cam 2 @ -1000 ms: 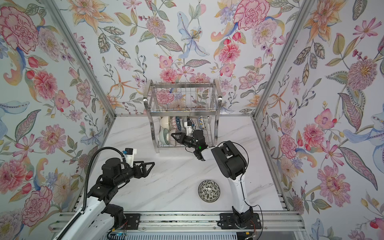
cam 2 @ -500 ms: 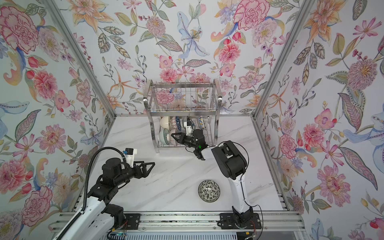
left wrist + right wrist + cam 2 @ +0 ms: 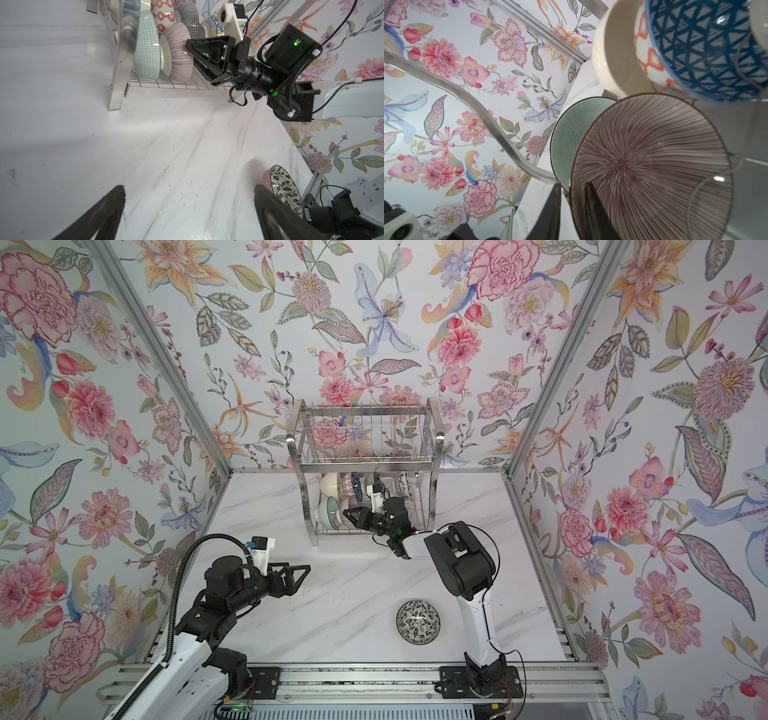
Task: Load the bowls into the dish rack
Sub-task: 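Lower the purple-striped bowl upright beside the pale green bowl with the right gripper, then open the right gripper and release the purple-striped bowl in the rack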
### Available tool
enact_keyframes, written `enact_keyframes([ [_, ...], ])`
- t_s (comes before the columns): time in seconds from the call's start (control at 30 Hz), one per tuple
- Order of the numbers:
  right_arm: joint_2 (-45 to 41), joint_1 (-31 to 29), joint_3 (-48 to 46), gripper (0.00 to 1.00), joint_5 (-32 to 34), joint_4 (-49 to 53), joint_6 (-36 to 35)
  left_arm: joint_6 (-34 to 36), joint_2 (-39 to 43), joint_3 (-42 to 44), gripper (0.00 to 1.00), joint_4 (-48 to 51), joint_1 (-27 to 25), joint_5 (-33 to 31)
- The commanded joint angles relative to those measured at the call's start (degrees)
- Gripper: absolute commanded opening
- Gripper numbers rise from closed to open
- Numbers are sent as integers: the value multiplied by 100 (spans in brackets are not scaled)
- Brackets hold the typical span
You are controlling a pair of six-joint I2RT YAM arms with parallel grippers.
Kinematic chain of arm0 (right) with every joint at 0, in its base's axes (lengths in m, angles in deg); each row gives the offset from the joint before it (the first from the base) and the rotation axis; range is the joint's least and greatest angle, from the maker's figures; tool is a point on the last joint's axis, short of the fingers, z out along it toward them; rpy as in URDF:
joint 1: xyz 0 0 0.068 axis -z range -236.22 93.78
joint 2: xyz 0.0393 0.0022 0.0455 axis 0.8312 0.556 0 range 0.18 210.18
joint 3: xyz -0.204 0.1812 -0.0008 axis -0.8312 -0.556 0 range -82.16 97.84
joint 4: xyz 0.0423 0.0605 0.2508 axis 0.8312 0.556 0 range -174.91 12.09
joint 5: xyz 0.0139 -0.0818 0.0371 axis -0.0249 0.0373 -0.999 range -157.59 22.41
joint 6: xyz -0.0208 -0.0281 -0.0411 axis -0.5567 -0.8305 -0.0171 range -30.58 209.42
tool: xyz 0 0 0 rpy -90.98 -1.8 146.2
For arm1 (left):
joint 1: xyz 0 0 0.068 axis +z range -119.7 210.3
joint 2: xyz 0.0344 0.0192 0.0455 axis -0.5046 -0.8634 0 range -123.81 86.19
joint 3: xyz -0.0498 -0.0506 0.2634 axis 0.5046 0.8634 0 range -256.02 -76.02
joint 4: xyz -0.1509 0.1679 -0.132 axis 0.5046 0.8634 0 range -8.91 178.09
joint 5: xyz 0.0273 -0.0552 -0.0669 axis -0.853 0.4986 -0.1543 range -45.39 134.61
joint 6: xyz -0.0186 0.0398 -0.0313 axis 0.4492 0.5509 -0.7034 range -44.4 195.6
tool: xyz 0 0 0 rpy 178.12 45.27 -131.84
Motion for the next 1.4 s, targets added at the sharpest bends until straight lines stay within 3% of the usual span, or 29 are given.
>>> enact_keyframes([
  [0.0,-334,-46,236,26,-91,276,-261,83,-1,15,99,-24,-57,-97],
  [0.43,-714,-203,313,45,192,902,-800,92,56,-19,99,50,-99,-185],
  [0.67,-1038,-229,31,51,718,1323,-1169,92,64,-37,99,103,-128,-257],
  [1.37,-1913,-296,-709,53,2431,2445,-2029,97,29,-64,99,161,-163,-353],
])
